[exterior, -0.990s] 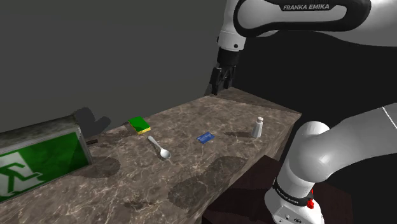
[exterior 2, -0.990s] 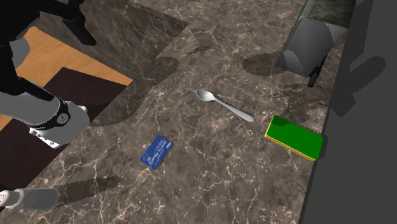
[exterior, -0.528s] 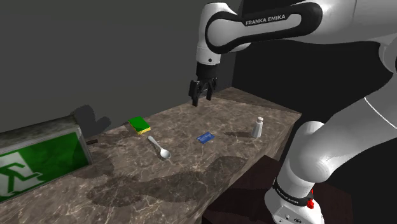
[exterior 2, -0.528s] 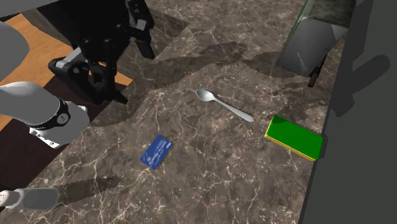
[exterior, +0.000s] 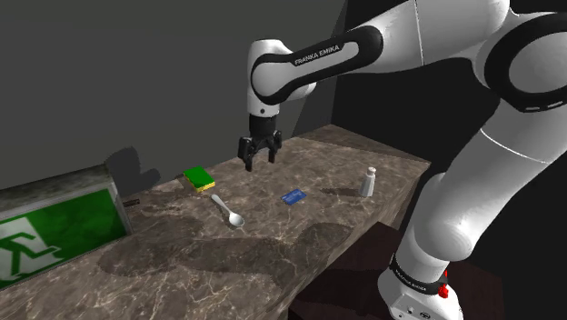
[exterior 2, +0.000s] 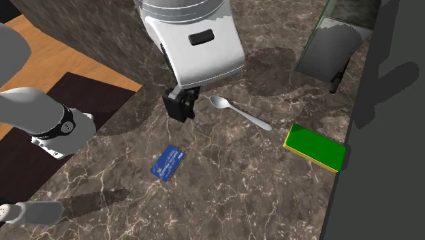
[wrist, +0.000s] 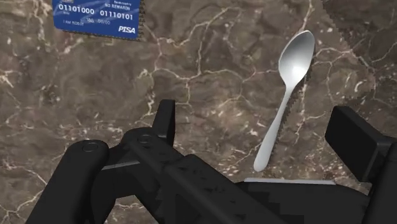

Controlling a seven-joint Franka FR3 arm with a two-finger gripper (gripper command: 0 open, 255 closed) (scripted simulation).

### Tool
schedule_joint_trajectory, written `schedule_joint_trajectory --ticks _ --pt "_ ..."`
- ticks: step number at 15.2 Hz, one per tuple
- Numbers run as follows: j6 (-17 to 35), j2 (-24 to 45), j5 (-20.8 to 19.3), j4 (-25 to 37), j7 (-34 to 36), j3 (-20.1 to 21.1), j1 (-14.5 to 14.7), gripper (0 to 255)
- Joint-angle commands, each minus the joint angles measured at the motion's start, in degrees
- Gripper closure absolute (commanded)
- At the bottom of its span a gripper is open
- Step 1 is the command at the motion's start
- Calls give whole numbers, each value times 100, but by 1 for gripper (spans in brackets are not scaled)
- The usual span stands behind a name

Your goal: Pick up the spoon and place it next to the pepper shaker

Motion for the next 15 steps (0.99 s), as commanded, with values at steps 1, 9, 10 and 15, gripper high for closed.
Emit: schedule_joint_trajectory --ticks 1,9,10,15 --pt "160 422 38 196 171 77 35 0" --pt "559 2208 76 1316 778 256 204 0" --pt "583 2436 76 1487 850 267 231 0" --pt "820 2920 77 1683 968 289 307 0"
